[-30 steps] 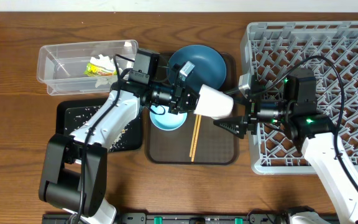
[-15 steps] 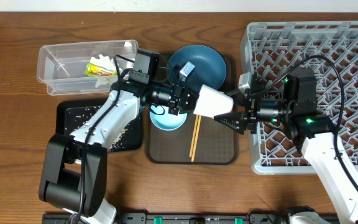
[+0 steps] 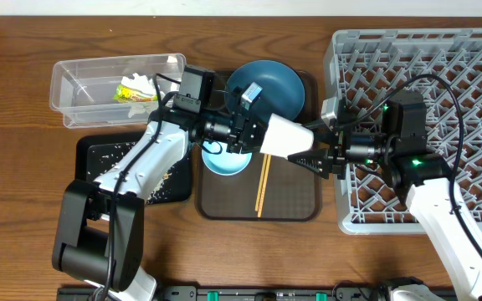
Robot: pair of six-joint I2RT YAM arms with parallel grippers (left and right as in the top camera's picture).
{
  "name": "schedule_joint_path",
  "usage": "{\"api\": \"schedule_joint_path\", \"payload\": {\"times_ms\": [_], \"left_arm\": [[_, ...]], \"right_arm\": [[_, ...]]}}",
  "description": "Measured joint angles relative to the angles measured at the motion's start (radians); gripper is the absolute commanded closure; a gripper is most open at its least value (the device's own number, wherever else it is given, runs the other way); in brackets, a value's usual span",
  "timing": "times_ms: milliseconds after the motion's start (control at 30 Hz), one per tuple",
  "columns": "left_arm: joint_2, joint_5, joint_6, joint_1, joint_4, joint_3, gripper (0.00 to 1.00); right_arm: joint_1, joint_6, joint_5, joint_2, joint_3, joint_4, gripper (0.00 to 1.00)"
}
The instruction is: Sort waste into correct bins and load items into the dishwasher rack
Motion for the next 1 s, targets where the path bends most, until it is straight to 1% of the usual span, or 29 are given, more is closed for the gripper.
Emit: {"api": "schedule_joint_path", "payload": {"times_ms": [67,100,167,300,333,367,533,667,700,733,767,800,933,1000], "left_arm": [[0.0,-0.035,0.0,0.0,0.0,0.0,0.7],[0.0,-0.051,0.001,0.0,0.0,0.0,0.69],[0.0,-0.102,0.004,0.002,-0.006,0.0,0.68],[0.0,-0.232,0.023,0.013,-0.072,0.0,0.66],[0.0,-0.267,0.032,0.018,-0.09,0.0,0.64],[-0.001,-0.307,0.047,0.023,-0.11,0.0,0.64],[-0.042,-0.525,0.124,0.047,-0.248,0.0,0.63],[-0.14,-0.714,0.187,0.078,-0.361,0.0,0.62],[-0.172,-0.758,0.201,0.088,-0.388,0.0,0.62],[-0.208,-0.805,0.211,0.099,-0.414,0.0,0.59],[-0.235,-0.84,0.216,0.108,-0.428,0.0,0.58],[-0.265,-0.878,0.222,0.117,-0.447,0.0,0.57],[-0.359,-1.009,0.237,0.143,-0.512,0.001,0.57],[-0.383,-1.055,0.238,0.145,-0.526,0.001,0.56]], "right_arm": [[0.0,0.002,0.008,0.0,0.0,-0.013,0.53],[0.0,0.006,0.019,0.0,0.0,-0.022,0.57],[0.0,0.027,0.064,0.0,0.0,-0.046,0.72],[0.0,0.098,0.183,0.0,0.0,-0.078,0.87],[-0.001,0.119,0.211,0.0,0.0,-0.08,0.94],[-0.002,0.138,0.235,0.0,0.0,-0.081,0.99],[-0.033,0.2,0.321,-0.002,0.002,-0.121,0.99],[-0.098,0.246,0.425,-0.027,0.031,-0.245,0.99],[-0.113,0.253,0.458,-0.034,0.049,-0.293,0.99],[-0.13,0.258,0.5,-0.04,0.079,-0.35,0.99],[-0.138,0.261,0.516,-0.043,0.093,-0.367,0.99],[-0.154,0.267,0.56,-0.047,0.134,-0.43,0.99],[-0.209,0.294,0.717,-0.051,0.277,-0.596,0.99],[-0.237,0.31,0.796,-0.055,0.338,-0.651,0.99]]}}
